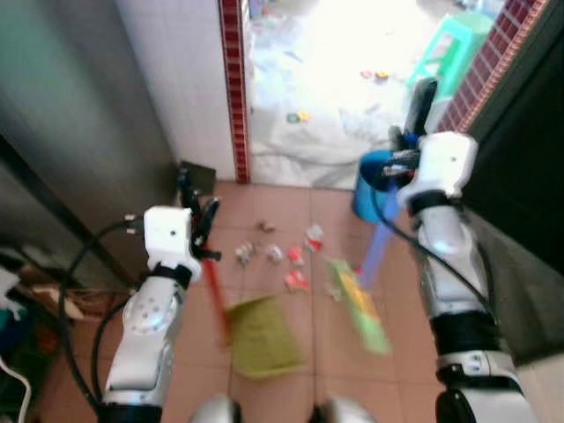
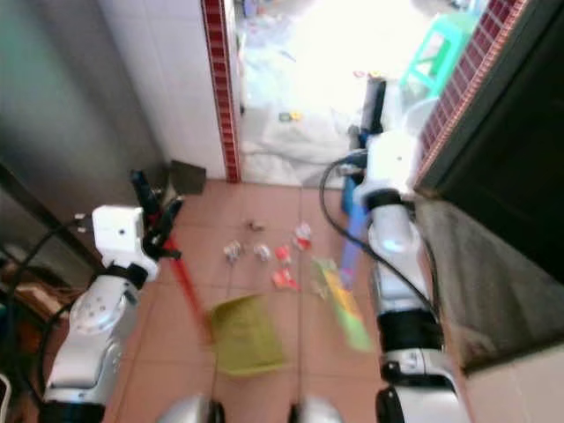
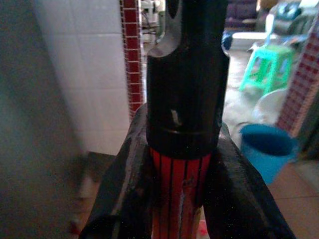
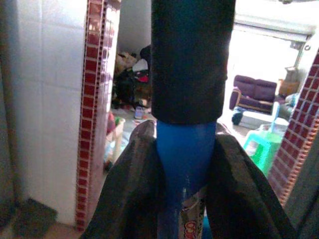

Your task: Sweep floor

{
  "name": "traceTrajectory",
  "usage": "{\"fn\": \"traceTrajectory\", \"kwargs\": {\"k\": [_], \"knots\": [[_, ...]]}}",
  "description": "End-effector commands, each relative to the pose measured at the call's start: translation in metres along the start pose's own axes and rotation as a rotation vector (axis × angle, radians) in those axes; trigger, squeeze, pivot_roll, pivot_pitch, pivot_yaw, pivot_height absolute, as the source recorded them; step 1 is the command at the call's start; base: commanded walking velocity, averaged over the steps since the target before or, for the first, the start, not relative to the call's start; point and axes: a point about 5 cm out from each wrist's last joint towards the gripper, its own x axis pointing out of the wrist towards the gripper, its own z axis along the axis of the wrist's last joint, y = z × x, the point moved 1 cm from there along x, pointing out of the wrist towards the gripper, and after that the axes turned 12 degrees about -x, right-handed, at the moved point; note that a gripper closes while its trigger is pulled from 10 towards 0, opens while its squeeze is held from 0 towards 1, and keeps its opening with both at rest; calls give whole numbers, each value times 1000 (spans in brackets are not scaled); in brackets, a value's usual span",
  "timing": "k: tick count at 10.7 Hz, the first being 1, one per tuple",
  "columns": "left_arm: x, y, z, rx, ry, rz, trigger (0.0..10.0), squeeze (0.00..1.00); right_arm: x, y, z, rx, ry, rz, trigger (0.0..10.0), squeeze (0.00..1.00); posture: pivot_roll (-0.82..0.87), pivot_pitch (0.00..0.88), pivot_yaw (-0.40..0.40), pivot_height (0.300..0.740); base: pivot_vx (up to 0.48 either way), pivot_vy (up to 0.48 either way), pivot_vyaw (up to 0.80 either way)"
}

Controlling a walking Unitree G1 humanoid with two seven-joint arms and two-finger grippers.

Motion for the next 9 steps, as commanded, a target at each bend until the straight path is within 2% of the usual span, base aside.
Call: {"fn": "traceTrajectory", "kwargs": {"k": [1, 4, 7, 9], "knots": [[4, -7, 11, 8, -50, -26, 10000, 0, 4, -15, 7, -35, -44, -45, 10000, 0, -23, 98, 5, 740, 480, 0, 544], [4, -7, 9, 16, -44, -13, 10000, 0, 5, -8, 9, -32, -51, -25, 10000, 0, -21, 96, 5, 740, 470, 0, 521], [5, -7, 8, 29, -35, -8, 10000, 0, 6, -6, 8, -35, -53, -24, 10000, 0, -19, 102, 2, 740, 435, 0, 0], [4, -8, 5, 29, -15, -7, 10000, 0, 10, -4, 9, -65, -53, -19, 10000, 0, -18, 101, -4, 740, 352, -321, 0]]}}
